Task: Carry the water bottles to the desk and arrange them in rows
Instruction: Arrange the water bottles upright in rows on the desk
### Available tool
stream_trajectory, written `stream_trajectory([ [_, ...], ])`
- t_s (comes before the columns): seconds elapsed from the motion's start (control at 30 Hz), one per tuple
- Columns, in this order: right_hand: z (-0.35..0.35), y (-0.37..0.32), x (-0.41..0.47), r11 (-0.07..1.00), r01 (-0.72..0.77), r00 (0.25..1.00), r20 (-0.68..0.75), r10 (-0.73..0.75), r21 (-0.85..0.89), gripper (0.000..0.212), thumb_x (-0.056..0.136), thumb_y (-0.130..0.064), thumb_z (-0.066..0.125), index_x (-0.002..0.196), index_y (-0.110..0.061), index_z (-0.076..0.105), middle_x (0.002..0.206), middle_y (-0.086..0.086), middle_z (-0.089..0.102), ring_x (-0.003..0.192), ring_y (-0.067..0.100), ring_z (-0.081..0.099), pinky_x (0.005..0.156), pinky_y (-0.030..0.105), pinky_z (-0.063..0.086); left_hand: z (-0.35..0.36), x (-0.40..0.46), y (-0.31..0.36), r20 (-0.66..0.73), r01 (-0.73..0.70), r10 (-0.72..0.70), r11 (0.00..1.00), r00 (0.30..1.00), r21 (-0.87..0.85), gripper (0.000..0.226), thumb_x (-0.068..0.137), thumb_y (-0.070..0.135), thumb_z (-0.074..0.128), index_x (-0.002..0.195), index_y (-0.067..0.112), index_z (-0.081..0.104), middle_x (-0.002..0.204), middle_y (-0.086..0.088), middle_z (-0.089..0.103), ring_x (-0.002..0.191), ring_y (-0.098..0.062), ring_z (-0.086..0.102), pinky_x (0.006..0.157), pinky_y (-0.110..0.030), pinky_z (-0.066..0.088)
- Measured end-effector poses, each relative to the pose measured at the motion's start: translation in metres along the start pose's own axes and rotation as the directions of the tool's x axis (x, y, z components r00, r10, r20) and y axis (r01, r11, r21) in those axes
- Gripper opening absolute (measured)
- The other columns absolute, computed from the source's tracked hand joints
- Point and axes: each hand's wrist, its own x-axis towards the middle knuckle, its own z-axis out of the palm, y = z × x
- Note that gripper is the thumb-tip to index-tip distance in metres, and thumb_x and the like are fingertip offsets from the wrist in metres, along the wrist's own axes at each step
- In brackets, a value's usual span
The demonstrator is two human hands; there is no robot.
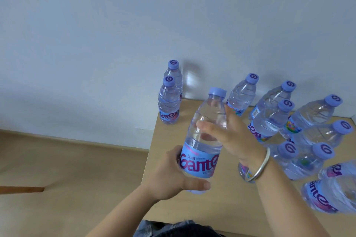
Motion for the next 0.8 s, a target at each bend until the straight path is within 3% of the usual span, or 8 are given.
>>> stream_trajectory([
  [0.1, 0.01, 0.015, 0.002, 1.0, -0.018, 1.0, -0.022, 0.018, 0.01, 0.057, 0.063, -0.022, 0.076, 0.113, -0.017, 0.05, 0.092, 0.007, 0.072, 0.085, 0.017, 0.068, 0.089, 0.049, 0.052, -0.004, -0.001, -0.014, -0.071, 0.037, -0.032, 0.997, 0.997, 0.073, 0.068, 0.045, 0.022, 0.089, 0.104, 0.014, 0.057, 0.093, -0.005, 0.07, 0.084, -0.021, 0.068, 0.078, -0.038, 0.057],
  [0.23, 0.024, 0.035, 0.01, 0.999, -0.024, 1.0, -0.017, 0.025, 0.037, 0.052, 0.058, -0.022, 0.078, 0.103, -0.018, 0.053, 0.087, 0.003, 0.072, 0.081, 0.016, 0.068, 0.08, 0.036, 0.053, -0.021, 0.004, -0.033, 0.009, 0.083, -0.084, 0.995, 0.996, 0.048, 0.067, 0.055, 0.011, 0.087, 0.111, 0.017, 0.052, 0.098, -0.001, 0.068, 0.085, -0.009, 0.067, 0.074, -0.024, 0.055],
  [0.37, 0.041, 0.05, 0.022, 0.996, -0.038, 0.999, -0.028, 0.036, -0.077, 0.062, 0.049, -0.038, 0.082, 0.102, -0.018, 0.057, 0.093, 0.003, 0.071, 0.089, 0.016, 0.067, 0.084, 0.039, 0.053, -0.04, 0.016, -0.056, -0.038, 0.122, -0.12, 0.992, 0.992, 0.036, 0.064, 0.053, 0.016, 0.083, 0.111, 0.02, 0.056, 0.105, -0.001, 0.067, 0.099, -0.014, 0.063, 0.082, -0.028, 0.055],
  [0.53, 0.059, 0.056, 0.038, 0.982, -0.023, 0.998, -0.066, 0.011, -0.185, 0.056, 0.046, -0.038, 0.082, 0.094, -0.03, 0.055, 0.089, -0.012, 0.07, 0.082, 0.002, 0.067, 0.074, 0.022, 0.052, -0.057, 0.034, -0.082, -0.192, 0.069, -0.035, 0.983, 0.981, 0.172, 0.06, 0.058, 0.022, 0.086, 0.111, 0.028, 0.058, 0.106, 0.01, 0.067, 0.099, -0.003, 0.06, 0.078, -0.014, 0.047],
  [0.63, 0.067, 0.057, 0.046, 0.972, 0.003, 0.996, -0.09, -0.025, -0.235, 0.055, 0.049, -0.033, 0.085, 0.093, -0.034, 0.052, 0.092, -0.014, 0.066, 0.084, 0.002, 0.065, 0.076, 0.021, 0.051, -0.066, 0.045, -0.089, -0.231, 0.037, 0.013, 0.977, 0.973, 0.21, 0.058, 0.058, 0.025, 0.086, 0.109, 0.028, 0.058, 0.108, 0.009, 0.065, 0.101, -0.005, 0.06, 0.084, -0.019, 0.046],
  [0.8, 0.079, 0.06, 0.061, 0.961, 0.009, 0.99, -0.134, -0.048, -0.276, 0.065, 0.053, -0.027, 0.087, 0.105, -0.025, 0.049, 0.102, -0.007, 0.064, 0.093, 0.01, 0.062, 0.079, 0.023, 0.05, -0.081, 0.058, -0.093, -0.274, 0.01, 0.064, 0.965, 0.959, 0.261, 0.051, 0.06, 0.026, 0.084, 0.095, 0.046, 0.053, 0.099, 0.02, 0.064, 0.093, 0.012, 0.056, 0.072, 0.001, 0.039],
])
